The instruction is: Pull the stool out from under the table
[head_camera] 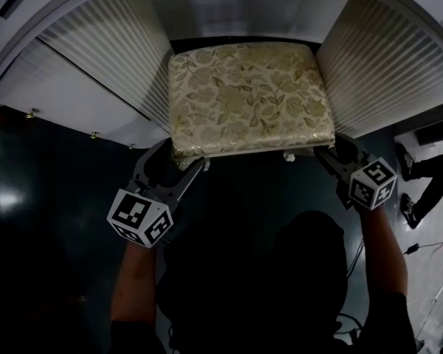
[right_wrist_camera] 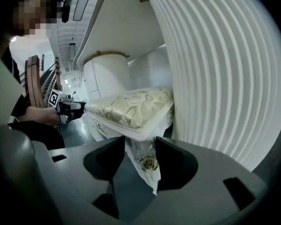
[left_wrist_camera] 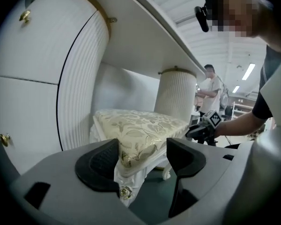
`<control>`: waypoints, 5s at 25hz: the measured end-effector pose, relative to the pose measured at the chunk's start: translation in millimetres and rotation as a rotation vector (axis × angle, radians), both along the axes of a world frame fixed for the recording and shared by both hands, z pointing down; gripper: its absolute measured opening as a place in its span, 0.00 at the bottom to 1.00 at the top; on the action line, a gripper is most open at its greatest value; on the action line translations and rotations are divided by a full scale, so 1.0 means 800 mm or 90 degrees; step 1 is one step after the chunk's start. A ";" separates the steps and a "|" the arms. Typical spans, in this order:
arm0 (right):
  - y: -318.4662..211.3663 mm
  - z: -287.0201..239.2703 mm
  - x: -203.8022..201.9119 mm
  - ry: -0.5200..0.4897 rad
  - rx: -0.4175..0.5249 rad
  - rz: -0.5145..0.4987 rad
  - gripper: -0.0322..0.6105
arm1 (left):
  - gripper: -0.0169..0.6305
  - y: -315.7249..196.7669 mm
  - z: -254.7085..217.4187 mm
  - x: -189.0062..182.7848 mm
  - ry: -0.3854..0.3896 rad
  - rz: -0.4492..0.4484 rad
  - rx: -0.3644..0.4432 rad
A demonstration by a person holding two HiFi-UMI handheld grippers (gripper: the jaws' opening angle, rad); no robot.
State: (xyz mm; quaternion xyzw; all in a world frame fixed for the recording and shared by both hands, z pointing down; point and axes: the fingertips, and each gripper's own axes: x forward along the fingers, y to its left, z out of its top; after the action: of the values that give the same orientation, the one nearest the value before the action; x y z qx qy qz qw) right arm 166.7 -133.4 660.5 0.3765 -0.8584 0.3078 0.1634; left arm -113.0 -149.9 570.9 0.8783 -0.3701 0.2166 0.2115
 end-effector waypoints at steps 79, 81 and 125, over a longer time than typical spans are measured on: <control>-0.072 -0.032 -0.012 -0.067 -0.308 0.088 0.54 | 0.67 -0.067 0.086 0.000 0.076 -0.115 -0.358; -0.073 -0.034 -0.011 -0.055 -0.309 0.090 0.54 | 0.67 -0.064 0.086 0.001 0.076 -0.128 -0.366; -0.056 -0.037 -0.019 -0.022 -0.454 0.065 0.54 | 0.64 -0.058 0.062 0.000 0.038 -0.150 -0.419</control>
State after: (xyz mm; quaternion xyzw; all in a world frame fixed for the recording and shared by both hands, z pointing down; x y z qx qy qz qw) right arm 151.5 -178.6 631.2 0.3332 -0.6798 0.6019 0.2540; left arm -113.1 -196.7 620.5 0.7202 -0.3728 0.2725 0.5178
